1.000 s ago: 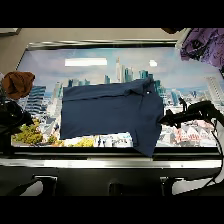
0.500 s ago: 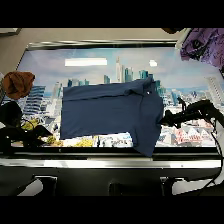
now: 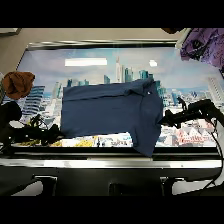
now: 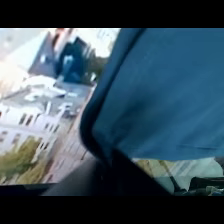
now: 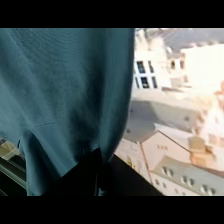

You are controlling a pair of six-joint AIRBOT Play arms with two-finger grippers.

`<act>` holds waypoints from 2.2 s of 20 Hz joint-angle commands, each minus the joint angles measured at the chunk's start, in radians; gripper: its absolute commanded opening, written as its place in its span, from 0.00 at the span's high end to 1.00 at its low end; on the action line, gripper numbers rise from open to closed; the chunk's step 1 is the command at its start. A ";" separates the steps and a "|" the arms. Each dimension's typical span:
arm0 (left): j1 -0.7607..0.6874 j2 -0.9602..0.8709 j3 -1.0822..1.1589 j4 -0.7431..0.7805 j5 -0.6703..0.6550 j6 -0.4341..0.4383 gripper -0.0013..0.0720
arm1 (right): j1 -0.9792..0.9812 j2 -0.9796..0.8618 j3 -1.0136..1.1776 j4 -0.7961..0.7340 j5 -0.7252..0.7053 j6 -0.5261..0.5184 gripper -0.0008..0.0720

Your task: Fold the clothes and pants, and hang the long-sleeved shirts on hangers.

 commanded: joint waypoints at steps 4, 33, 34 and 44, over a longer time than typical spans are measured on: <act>-0.032 -0.019 0.144 -0.077 0.042 0.018 0.96 | 0.027 0.108 0.029 0.109 0.018 -0.019 0.95; -0.138 0.130 1.218 0.533 -0.349 -0.243 0.96 | 0.253 0.471 0.904 -0.210 0.045 0.452 0.95; -0.153 0.066 1.198 0.533 -0.341 -0.231 0.96 | 0.277 0.401 0.880 -0.216 0.048 0.452 0.95; -0.259 -0.586 1.238 0.532 0.097 -0.257 0.96 | 0.383 -0.223 0.851 -0.314 0.398 0.470 0.95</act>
